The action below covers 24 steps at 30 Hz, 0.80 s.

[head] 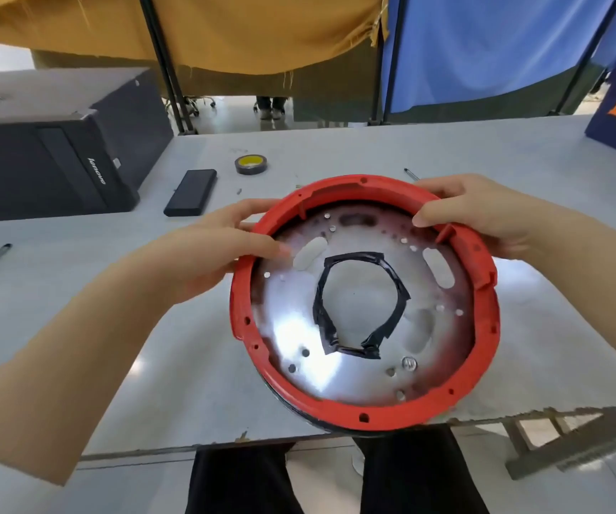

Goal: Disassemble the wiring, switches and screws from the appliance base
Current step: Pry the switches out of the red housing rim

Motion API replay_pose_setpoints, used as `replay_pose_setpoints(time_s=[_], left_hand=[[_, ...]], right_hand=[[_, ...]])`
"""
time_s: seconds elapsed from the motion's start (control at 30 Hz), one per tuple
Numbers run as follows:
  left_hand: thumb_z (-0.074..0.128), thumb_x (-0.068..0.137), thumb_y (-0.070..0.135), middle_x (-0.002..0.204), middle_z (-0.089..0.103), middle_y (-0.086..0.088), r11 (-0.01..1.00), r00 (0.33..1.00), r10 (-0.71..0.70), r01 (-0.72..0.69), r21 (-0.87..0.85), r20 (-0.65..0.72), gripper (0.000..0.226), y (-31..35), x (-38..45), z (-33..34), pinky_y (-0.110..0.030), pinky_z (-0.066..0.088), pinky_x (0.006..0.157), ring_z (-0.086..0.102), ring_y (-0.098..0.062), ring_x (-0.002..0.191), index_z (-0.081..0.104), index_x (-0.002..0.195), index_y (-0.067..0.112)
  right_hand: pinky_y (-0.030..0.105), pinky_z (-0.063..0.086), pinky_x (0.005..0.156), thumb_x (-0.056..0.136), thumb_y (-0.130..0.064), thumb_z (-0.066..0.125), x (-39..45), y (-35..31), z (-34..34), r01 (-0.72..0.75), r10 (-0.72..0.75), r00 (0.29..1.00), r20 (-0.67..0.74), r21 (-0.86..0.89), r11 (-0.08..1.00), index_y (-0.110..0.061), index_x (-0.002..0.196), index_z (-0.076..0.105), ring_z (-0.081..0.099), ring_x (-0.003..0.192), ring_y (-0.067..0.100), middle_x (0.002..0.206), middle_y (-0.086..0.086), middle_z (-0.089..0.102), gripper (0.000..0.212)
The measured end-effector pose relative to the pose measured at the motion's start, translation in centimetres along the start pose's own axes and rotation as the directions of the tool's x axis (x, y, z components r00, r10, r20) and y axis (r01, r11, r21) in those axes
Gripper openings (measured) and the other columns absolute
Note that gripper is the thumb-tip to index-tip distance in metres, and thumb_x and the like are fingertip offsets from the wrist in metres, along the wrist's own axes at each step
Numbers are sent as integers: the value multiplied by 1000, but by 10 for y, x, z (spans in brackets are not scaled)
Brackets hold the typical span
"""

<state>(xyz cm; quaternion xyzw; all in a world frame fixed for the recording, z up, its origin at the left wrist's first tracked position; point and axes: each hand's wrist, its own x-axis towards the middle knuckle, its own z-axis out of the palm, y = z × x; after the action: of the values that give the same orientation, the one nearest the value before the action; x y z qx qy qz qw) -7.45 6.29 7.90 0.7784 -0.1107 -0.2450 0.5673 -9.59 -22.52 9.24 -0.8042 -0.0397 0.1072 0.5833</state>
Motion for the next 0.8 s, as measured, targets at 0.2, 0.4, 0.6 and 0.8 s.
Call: replay_pose_setpoints(time_s=[0.2,0.4,0.6,0.8], left_hand=[[67,61,10,87,66,-7,998,1000,18,-17,-62,12,59,-11,3,10,-32,54,63,63,-24,76,62,117,30],[65,57,-1,101,67,-11,947,990,43,-83,-309,-133,89,-22,6,3,-57,47,89,59,-33,89,47,132,42],[66,58,0,90,72,5,906,942,185,-273,-323,-279,94,-17,5,-9,-41,59,70,70,-25,78,40,135,48],[80,60,13,129,61,-2,945,949,254,-285,-161,-187,103,3,3,-18,-43,49,94,65,-23,108,29,147,30]], right_hand=[[27,57,68,84,6,53,-2,3,-5,14,-14,1000,16,-18,1000,-7,107,67,63,74,24,91,16,65,30],[29,57,72,65,-54,64,0,-3,-9,-13,13,999,52,-10,1000,-21,95,73,70,78,16,92,3,74,45],[26,55,65,65,-56,62,2,-17,-18,-13,10,1000,17,146,989,-14,94,72,66,69,17,85,6,72,52],[43,38,101,62,-58,76,5,-40,-16,161,-170,985,35,184,970,-2,111,65,45,92,35,94,19,40,75]])
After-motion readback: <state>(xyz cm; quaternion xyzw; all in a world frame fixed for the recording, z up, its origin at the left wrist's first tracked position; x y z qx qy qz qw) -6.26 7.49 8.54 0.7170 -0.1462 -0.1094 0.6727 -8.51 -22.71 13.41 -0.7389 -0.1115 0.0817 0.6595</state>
